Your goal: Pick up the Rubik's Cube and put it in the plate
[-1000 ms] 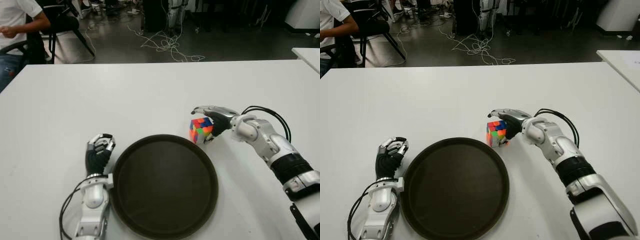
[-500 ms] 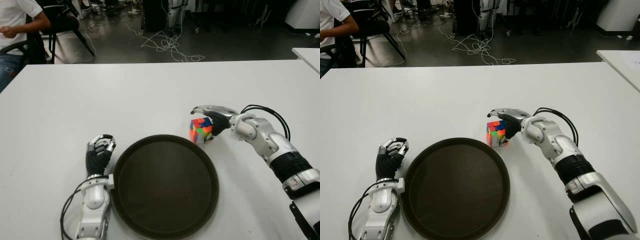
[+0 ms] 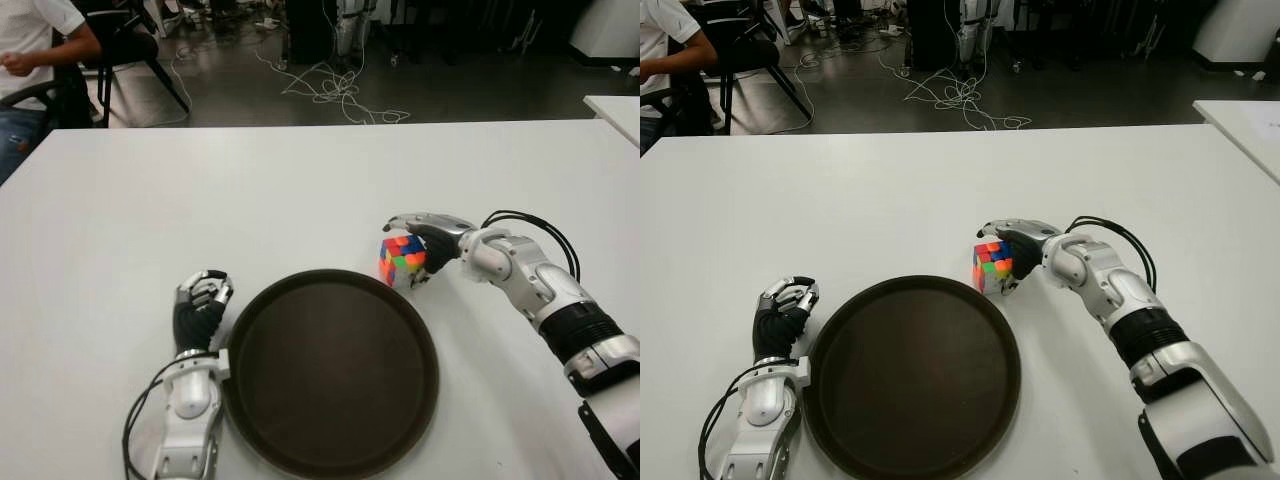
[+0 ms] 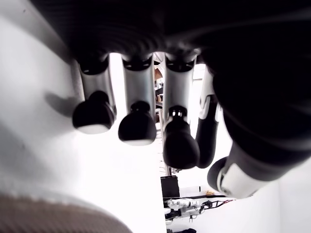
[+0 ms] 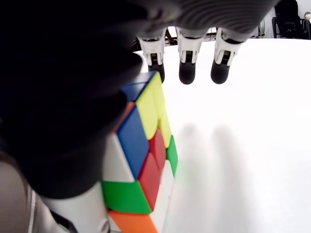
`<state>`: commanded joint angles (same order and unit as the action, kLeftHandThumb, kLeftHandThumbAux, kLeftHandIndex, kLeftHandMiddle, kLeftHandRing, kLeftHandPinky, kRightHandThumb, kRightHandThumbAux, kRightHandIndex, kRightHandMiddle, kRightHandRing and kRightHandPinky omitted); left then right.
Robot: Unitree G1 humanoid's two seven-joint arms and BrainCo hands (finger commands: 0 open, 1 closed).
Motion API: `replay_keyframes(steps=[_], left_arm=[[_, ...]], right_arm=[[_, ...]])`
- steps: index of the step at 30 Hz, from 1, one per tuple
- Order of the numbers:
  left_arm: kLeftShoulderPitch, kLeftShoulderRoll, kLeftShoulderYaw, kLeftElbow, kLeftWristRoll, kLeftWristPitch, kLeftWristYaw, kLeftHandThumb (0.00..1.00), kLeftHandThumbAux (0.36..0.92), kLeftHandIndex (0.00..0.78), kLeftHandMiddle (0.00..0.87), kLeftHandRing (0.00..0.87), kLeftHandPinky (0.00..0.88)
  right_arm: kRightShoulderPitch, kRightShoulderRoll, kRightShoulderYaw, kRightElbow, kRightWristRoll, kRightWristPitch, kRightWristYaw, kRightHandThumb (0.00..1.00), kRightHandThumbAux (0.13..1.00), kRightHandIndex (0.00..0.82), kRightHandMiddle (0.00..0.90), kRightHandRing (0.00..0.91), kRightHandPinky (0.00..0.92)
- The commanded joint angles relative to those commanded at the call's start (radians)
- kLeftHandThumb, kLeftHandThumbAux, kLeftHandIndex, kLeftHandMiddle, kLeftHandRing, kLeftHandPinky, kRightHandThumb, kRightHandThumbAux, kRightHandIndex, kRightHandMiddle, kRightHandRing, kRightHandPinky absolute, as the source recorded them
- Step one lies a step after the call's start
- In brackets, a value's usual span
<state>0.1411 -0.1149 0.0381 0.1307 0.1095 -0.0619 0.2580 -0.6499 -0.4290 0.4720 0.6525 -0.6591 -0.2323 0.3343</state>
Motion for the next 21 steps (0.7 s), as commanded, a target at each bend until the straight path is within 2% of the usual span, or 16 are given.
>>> replay_keyframes(steps=[3,8,15,21], left_arm=[[0.001,0.003,0.000,0.001,-0.002,-0.005,-0.006,0.705,0.706,0.443,0.801,0.828,0.836],[-0.021,0.019,0.013,0.066,-0.019,-0.052,-0.020,0.707,0.705,0.444,0.803,0.829,0.835],[-0.024,0.024,0.015,0.088,-0.012,-0.087,-0.023,0.707,0.705,0.444,0.806,0.831,0.837],[-0.028,0.027,0.015,0.117,-0.012,-0.138,-0.022,0.705,0.704,0.444,0.811,0.834,0.840]], right_arm=[[0.000,0.003,-0.002,0.005,0.006,-0.005,-0.001,0.000,0.880,0.000,0.000,0.000,0.000],[0.008,0.007,-0.005,0.002,0.011,-0.010,-0.006,0.000,0.872,0.000,0.000,0.000,0.000],[0.016,0.007,-0.004,0.001,0.012,-0.009,0.000,0.000,0.878,0.000,0.000,0.000,0.004],[0.039,0.012,-0.004,-0.007,0.022,-0.004,0.003,0.000,0.883,0.000,0.000,0.000,0.008]])
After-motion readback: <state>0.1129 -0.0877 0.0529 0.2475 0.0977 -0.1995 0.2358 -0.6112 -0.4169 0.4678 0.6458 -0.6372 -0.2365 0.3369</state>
